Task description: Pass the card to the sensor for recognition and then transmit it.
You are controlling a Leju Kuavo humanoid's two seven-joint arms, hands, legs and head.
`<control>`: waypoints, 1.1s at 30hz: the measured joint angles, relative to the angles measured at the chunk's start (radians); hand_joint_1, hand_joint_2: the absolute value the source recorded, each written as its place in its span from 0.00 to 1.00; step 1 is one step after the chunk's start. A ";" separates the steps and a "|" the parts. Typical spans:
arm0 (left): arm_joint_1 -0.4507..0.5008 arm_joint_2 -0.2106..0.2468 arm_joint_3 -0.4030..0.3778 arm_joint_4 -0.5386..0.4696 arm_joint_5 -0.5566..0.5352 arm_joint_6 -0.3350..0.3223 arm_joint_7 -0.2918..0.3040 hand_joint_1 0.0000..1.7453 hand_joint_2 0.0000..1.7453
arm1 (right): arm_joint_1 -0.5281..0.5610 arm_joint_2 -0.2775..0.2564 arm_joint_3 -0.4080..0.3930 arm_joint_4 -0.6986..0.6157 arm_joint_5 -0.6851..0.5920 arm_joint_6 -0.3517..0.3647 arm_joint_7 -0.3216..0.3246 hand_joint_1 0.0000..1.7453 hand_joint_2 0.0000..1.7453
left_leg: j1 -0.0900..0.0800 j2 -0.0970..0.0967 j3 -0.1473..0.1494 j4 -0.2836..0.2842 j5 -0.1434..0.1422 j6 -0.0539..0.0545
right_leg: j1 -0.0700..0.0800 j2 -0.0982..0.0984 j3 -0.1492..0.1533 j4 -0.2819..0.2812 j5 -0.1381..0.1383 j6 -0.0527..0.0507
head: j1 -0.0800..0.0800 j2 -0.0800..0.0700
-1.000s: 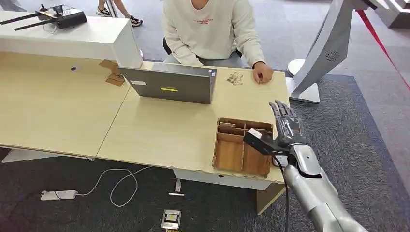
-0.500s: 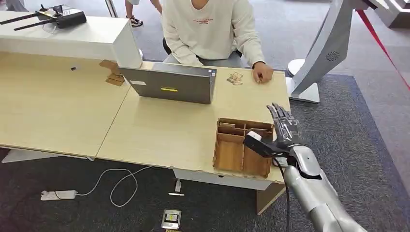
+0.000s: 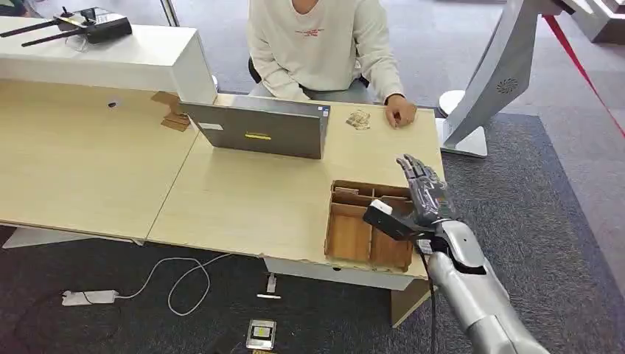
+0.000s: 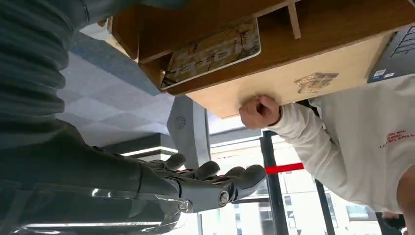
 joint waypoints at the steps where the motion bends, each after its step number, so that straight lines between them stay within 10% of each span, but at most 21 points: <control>1: 0.000 0.000 0.000 0.000 0.000 0.000 0.000 0.00 0.00 | 0.001 0.001 0.000 -0.004 0.000 0.000 0.000 0.00 1.00 | 0.000 0.000 0.000 0.000 0.000 0.000 | 0.000 0.000 0.000 0.000 0.000 0.000 | 0.000 0.000; 26: -0.001 0.000 0.000 -0.001 0.003 -0.002 -0.001 0.00 0.00 | 0.003 0.003 0.001 -0.024 0.020 0.074 0.002 0.00 1.00 | 0.000 0.000 0.000 0.000 0.000 0.000 | 0.000 0.000 0.000 0.000 0.000 0.000 | 0.000 0.000; 28: -0.001 0.000 0.000 -0.001 0.004 -0.002 -0.001 0.00 0.00 | 0.003 0.003 0.001 -0.024 0.023 0.078 0.002 0.15 1.00 | 0.000 0.000 0.000 0.000 0.000 0.000 | 0.000 0.000 0.000 0.000 0.000 0.000 | 0.000 0.000; 31: -0.001 0.000 0.000 -0.002 0.004 -0.002 -0.001 0.00 0.00 | 0.003 0.003 0.001 -0.024 0.024 0.083 0.002 0.90 1.00 | 0.000 0.000 0.000 0.000 0.000 0.000 | 0.000 0.000 0.000 0.000 0.000 0.000 | 0.000 0.000; 33: -0.001 0.000 0.000 -0.003 0.003 -0.002 -0.001 0.00 0.00 | 0.003 0.004 0.001 -0.024 0.024 0.086 0.003 0.90 1.00 | 0.000 0.000 0.000 0.000 0.000 0.000 | 0.000 0.000 0.000 0.000 0.000 0.000 | 0.000 0.000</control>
